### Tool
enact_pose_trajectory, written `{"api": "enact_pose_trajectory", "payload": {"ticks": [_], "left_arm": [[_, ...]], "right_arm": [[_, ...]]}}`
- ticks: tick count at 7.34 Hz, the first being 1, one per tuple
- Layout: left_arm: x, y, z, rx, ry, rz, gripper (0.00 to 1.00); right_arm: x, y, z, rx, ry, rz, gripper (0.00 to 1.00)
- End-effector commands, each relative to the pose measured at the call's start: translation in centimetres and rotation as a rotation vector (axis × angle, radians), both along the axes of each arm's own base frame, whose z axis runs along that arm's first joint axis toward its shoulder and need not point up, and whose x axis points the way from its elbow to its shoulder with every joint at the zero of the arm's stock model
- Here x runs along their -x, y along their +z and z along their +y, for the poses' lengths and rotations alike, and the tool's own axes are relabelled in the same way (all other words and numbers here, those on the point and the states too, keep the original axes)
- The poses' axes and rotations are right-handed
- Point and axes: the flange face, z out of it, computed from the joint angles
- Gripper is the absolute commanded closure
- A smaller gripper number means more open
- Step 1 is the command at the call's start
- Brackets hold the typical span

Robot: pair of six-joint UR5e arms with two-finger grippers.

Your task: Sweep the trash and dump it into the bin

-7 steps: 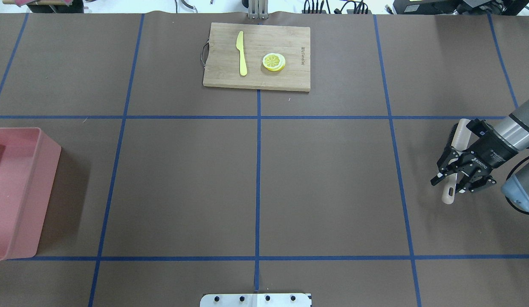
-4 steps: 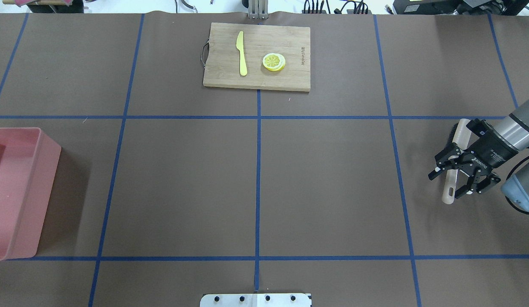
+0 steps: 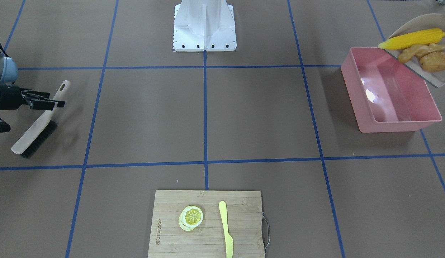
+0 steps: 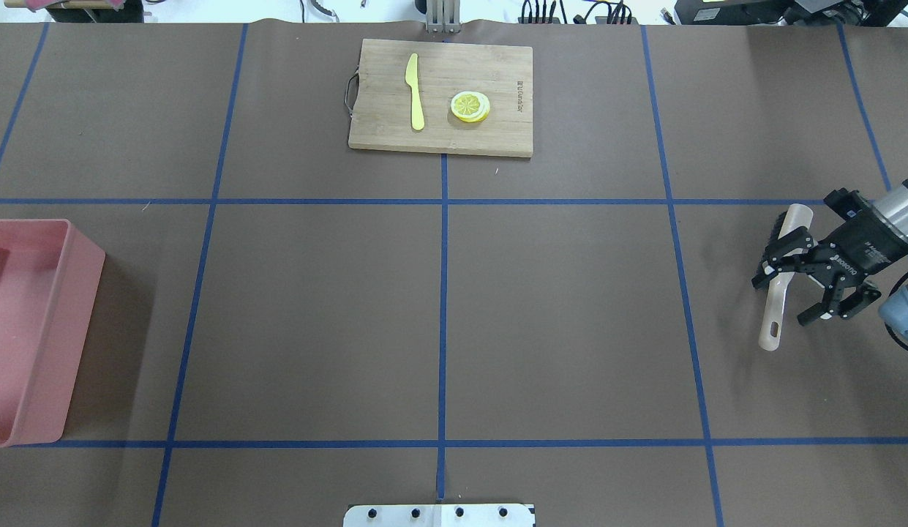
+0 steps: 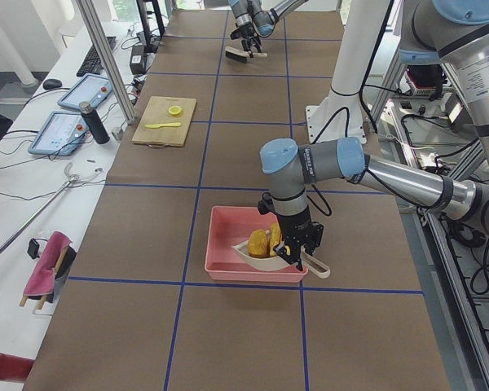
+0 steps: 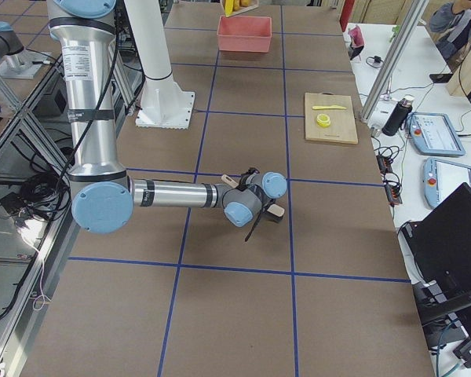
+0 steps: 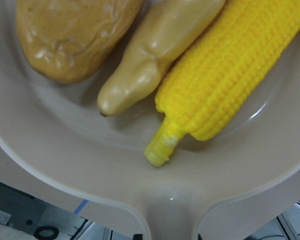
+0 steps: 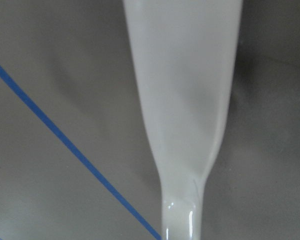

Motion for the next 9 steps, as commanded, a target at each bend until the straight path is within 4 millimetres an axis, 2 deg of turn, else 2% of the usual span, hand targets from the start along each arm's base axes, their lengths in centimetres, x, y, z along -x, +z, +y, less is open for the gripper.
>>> {"api": "enact_pose_trajectory", "payload": {"ticks": [1,2,3,5,6,7,8,9], "left_arm": [[-4.5,-3.4,-0.9,0.125,-0.012,-0.155,1.00],[-5.3,-3.3,-0.9,0.154,-0.021,-0.207,1.00],[-5.3,-2.7,-0.7,0.173,-0.009,-0.257,1.00],[-5.2,-1.9,-0.7,0.209,-0.002,-0.288,1.00],[-5.1,-1.9,-0.7,0.208,0.000,-0.294,1.00],[-5.0,-1.8,-0.7,0.208,0.005,-0.303,1.00],[-5.0,-2.0,-0.6,0.205,0.006,-0.302,1.00],[-4.7,-2.1,-0.5,0.214,-0.001,-0.306,1.00]], "right_arm": [[-7.0,-0.8,-2.4,0.002,0.121,-0.038,0.00],[-10.7,-1.5,-3.3,-0.005,0.180,-0.065,0.00],[-13.5,-1.2,-3.5,-0.002,0.232,-0.066,0.00],[-15.3,-1.0,-4.0,-0.014,0.276,-0.057,0.00],[-16.5,0.2,-4.2,0.007,0.303,-0.043,0.00],[-17.4,0.5,-4.7,-0.025,0.351,-0.006,0.00],[-18.3,-1.2,-5.5,-0.080,0.375,-0.009,0.00],[-18.8,-2.3,-4.8,-0.236,0.369,-0.047,0.00]]}}
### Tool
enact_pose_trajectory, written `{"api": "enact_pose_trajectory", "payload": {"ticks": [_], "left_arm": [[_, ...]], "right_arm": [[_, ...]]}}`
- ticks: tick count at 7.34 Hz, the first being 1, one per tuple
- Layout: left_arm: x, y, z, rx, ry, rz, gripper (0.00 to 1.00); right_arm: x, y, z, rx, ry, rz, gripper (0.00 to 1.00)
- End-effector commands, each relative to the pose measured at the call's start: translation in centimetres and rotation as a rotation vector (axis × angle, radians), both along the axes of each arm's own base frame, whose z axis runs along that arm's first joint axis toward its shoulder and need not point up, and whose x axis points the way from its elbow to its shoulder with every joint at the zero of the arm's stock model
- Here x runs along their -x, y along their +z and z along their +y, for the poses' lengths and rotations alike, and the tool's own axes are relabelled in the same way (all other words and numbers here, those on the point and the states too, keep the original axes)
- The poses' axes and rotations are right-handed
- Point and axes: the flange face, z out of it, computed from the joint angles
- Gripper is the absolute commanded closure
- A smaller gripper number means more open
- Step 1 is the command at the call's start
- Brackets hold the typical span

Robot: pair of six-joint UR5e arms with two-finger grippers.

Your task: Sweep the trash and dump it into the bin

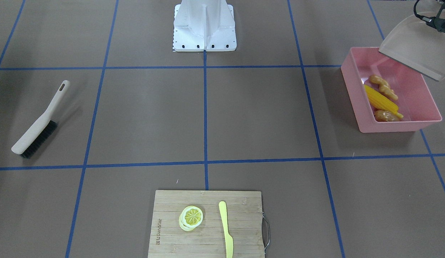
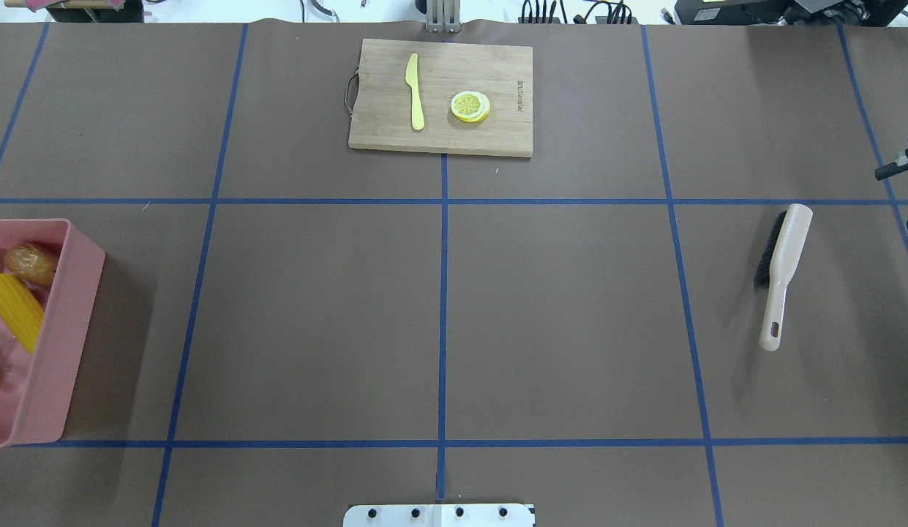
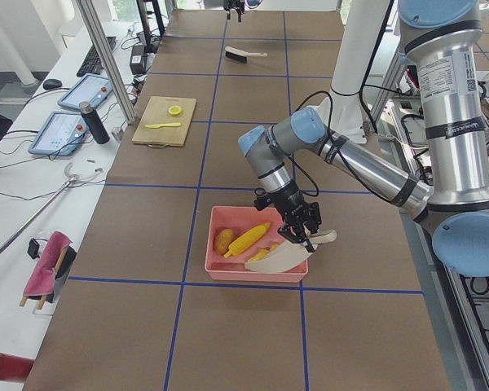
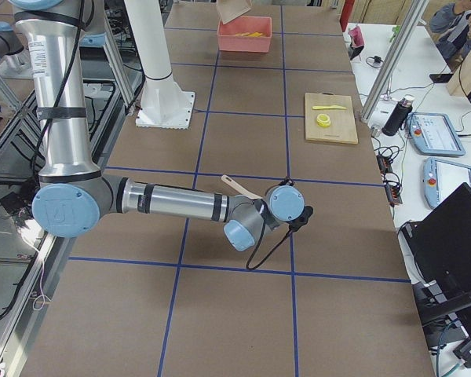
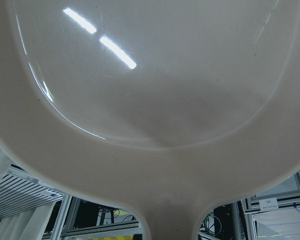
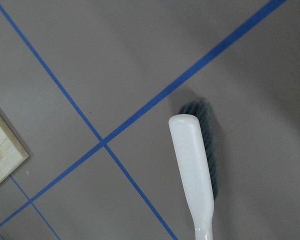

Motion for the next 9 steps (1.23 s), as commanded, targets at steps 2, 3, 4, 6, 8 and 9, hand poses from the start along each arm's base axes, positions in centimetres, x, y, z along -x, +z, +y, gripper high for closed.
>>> {"api": "enact_pose_trajectory", "payload": {"ticks": [2,3,4,6,8,9], "left_arm": [[2.9,0.1,0.4,0.018,-0.174,-0.048,1.00],[4.3,0.1,0.3,-0.001,-0.287,-0.074,1.00],[5.7,-0.1,-0.1,-0.035,-0.419,-0.079,1.00],[6.6,-1.2,-1.4,-0.031,-0.759,0.007,1.00],[7.0,-2.8,-2.7,-0.051,-0.886,0.194,1.00],[6.0,-4.7,-4.4,-0.085,-0.894,0.314,1.00]], "right_arm": [[-0.6,-1.8,0.9,-0.355,0.007,0.009,0.00],[-0.7,-0.7,1.4,-0.530,0.011,0.064,0.00],[-0.7,0.0,1.5,-0.644,-0.002,0.099,0.00],[-0.3,0.3,1.1,-0.740,-0.013,0.144,0.00],[1.1,1.3,0.6,-0.738,-0.014,0.216,0.00],[1.2,2.4,0.1,-0.677,-0.026,0.253,0.00]]}}
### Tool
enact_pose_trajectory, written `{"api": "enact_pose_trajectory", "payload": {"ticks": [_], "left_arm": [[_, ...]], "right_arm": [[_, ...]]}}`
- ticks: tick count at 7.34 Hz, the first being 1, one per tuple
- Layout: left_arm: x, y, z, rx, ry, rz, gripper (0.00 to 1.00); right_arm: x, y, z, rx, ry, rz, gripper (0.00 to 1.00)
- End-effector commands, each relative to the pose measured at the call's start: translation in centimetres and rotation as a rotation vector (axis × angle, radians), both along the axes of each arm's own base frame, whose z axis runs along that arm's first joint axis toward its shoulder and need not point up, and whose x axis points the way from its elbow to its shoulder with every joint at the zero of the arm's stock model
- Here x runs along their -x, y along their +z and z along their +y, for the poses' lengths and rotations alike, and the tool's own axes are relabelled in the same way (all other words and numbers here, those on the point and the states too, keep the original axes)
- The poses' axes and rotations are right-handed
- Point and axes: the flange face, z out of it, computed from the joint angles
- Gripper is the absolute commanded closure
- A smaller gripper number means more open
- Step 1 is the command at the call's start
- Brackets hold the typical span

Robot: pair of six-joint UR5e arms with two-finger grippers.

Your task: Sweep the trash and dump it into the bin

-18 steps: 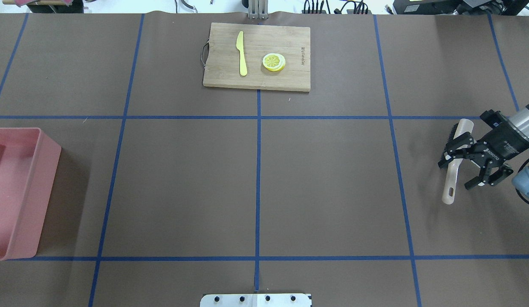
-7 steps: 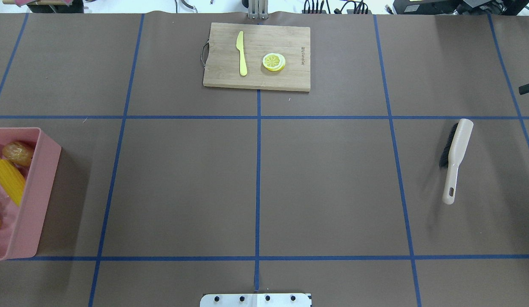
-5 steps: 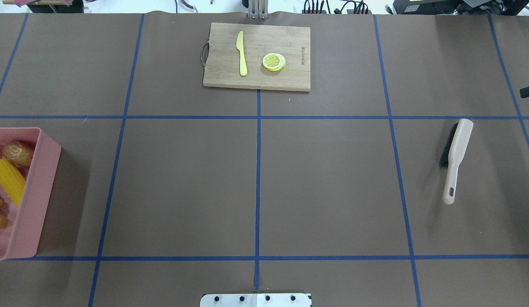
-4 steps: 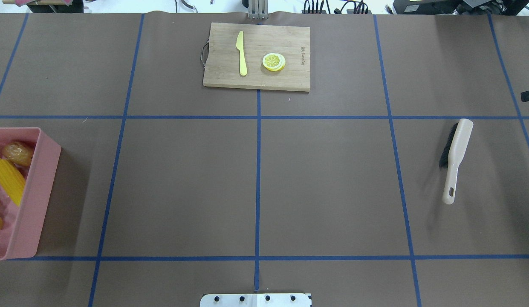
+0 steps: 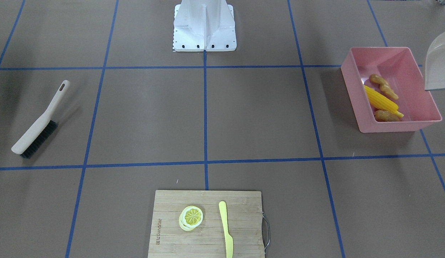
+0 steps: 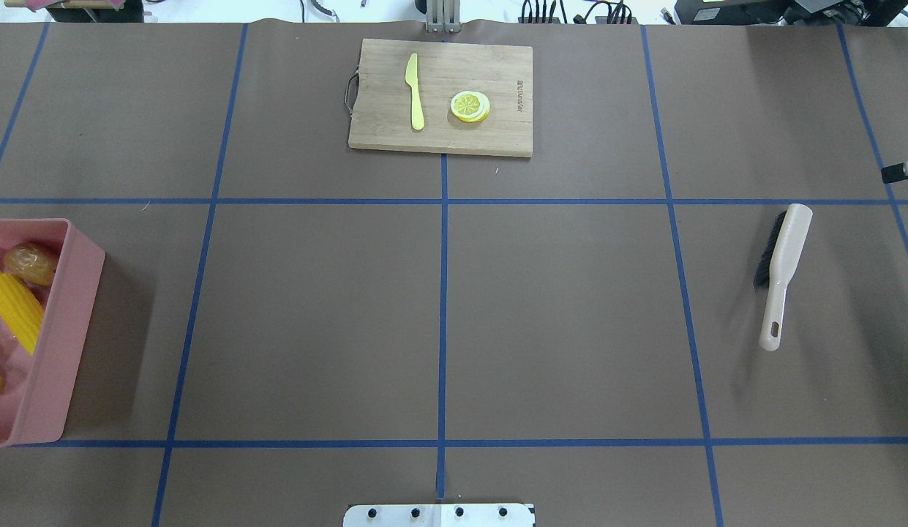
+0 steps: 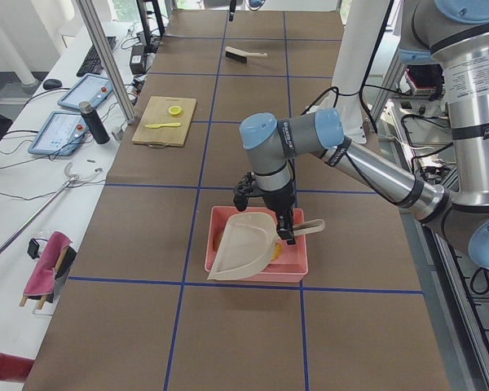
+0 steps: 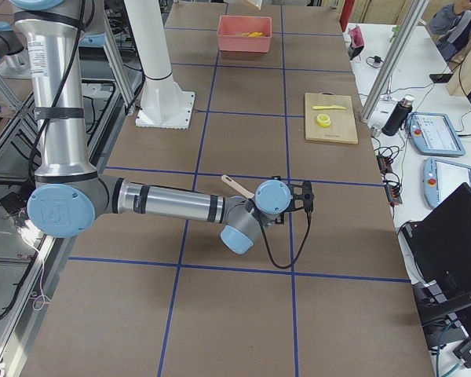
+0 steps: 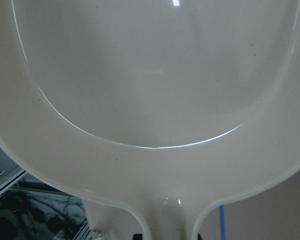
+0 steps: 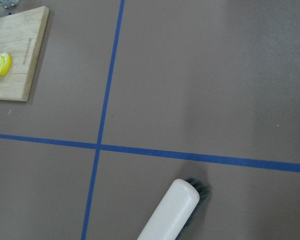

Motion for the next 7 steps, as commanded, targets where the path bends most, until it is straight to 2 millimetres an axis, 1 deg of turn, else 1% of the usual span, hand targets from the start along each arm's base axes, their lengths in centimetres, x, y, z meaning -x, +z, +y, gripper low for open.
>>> {"api": "enact_pose_trajectory", "payload": {"ticks": [1,2,3,4,5,6,7], "left_arm": [[-1.2,-4.7,-4.1,-0.175,-0.046,0.167,1.00],[-2.2,-8.1,-7.2,-0.307,-0.009,0.188,1.00],[-6.1,-10.9,-8.6,-0.413,0.112,0.219,1.00],[-8.7,-12.3,-9.4,-0.511,0.261,0.237,1.00],[-11.3,-13.9,-11.5,-0.608,0.399,0.264,1.00],[-15.6,-15.7,-12.1,-0.712,0.585,0.306,1.00],[-18.0,-16.2,-12.0,-0.762,0.692,0.335,1.00]], "right_arm": [[0.0,2.3,-0.8,0.015,0.014,0.114,0.00],[-0.6,4.1,-0.3,-0.024,0.003,0.182,0.00],[-1.5,6.0,0.4,-0.024,0.004,0.245,0.00],[-2.2,7.8,0.6,-0.020,-0.011,0.327,0.00],[-2.8,9.5,0.6,-0.018,-0.063,0.417,0.00],[-4.2,10.9,0.7,0.007,-0.095,0.499,0.00],[-6.0,12.7,1.3,0.078,-0.085,0.593,0.00]]}}
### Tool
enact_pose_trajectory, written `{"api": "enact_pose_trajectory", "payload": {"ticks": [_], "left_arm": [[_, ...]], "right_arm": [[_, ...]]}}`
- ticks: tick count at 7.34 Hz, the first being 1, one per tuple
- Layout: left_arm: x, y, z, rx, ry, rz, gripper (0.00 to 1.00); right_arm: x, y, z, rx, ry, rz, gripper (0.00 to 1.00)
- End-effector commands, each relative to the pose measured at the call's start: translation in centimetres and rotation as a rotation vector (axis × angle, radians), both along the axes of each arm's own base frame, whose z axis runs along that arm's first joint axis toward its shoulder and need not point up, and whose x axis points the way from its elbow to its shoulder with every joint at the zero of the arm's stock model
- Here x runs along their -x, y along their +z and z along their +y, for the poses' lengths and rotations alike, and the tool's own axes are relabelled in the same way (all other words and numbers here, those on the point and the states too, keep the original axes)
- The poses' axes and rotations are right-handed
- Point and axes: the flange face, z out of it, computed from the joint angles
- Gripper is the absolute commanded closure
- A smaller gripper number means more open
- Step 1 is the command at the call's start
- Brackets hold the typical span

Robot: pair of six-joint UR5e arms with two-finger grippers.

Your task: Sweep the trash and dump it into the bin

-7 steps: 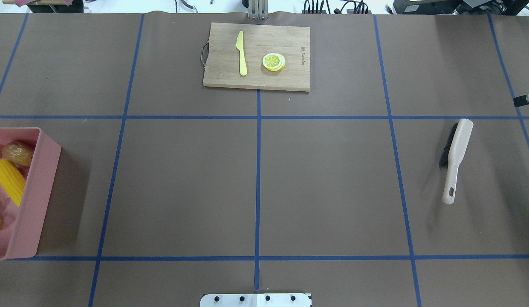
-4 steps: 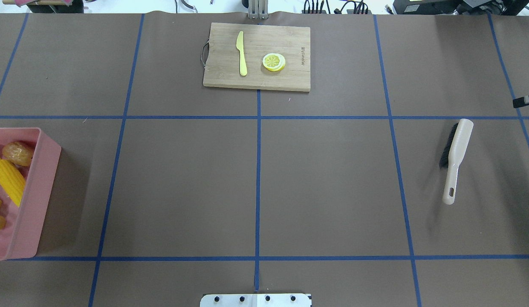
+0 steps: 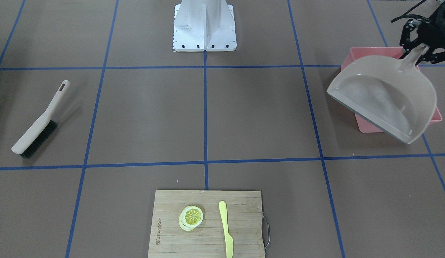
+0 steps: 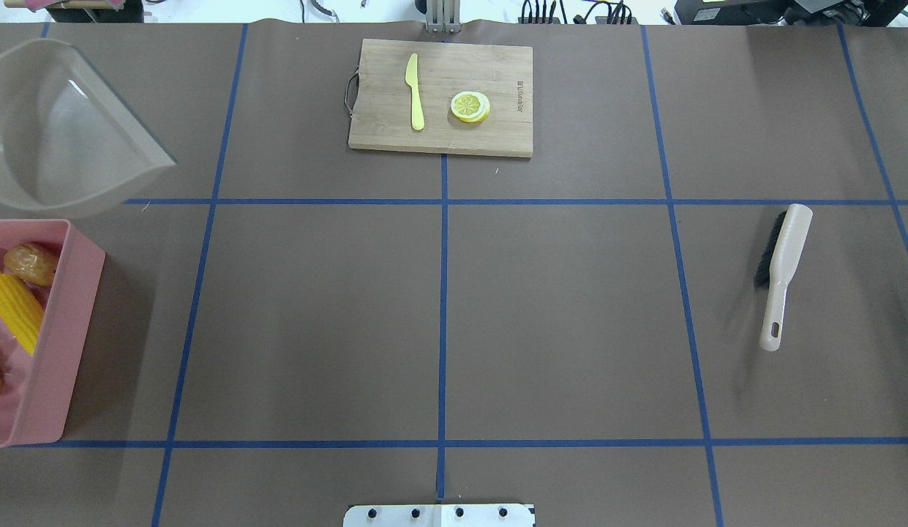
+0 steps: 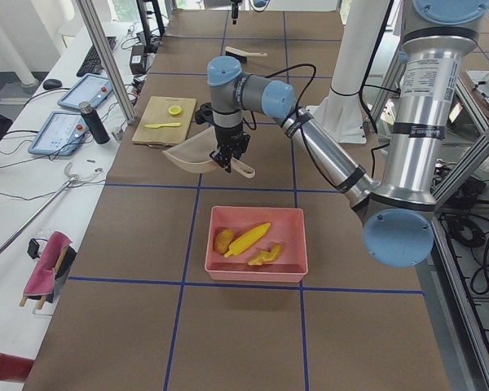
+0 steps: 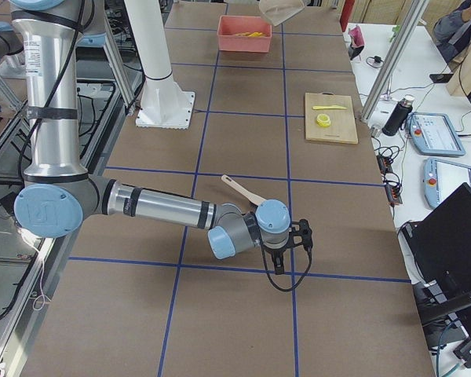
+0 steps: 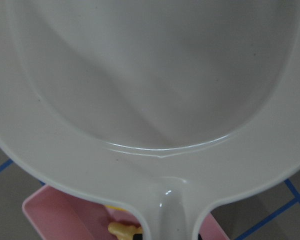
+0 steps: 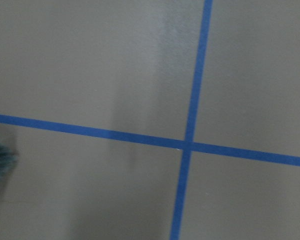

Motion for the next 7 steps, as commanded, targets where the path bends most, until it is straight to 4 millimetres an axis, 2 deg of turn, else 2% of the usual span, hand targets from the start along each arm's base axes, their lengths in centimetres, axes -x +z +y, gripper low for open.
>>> {"api": "enact_pose_trajectory", "payload": {"ticks": [1,2,3,4,5,7], "left_arm": [[-7.0,-2.0,-0.1,-0.190,0.265,0.036,1.00],[-12.4,-3.7,1.0,-0.269,0.367,0.082,1.00],[-15.2,-3.4,1.5,-0.288,0.411,0.097,1.00],[-16.6,-1.7,1.5,-0.309,0.428,0.053,1.00],[-18.9,-1.0,2.9,-0.331,0.477,0.060,1.00],[-21.9,1.9,4.9,-0.307,0.545,0.027,1.00]], "right_arm": [[-2.9,3.2,1.4,0.135,0.010,0.138,0.00],[-3.1,3.5,1.7,0.154,0.012,0.142,0.00],[-3.3,3.7,1.8,0.156,0.015,0.144,0.00],[-3.5,3.5,1.7,0.154,0.020,0.145,0.00],[-3.6,3.9,2.1,0.157,0.025,0.169,0.00],[-3.7,3.3,2.0,0.164,0.038,0.154,0.00]]}}
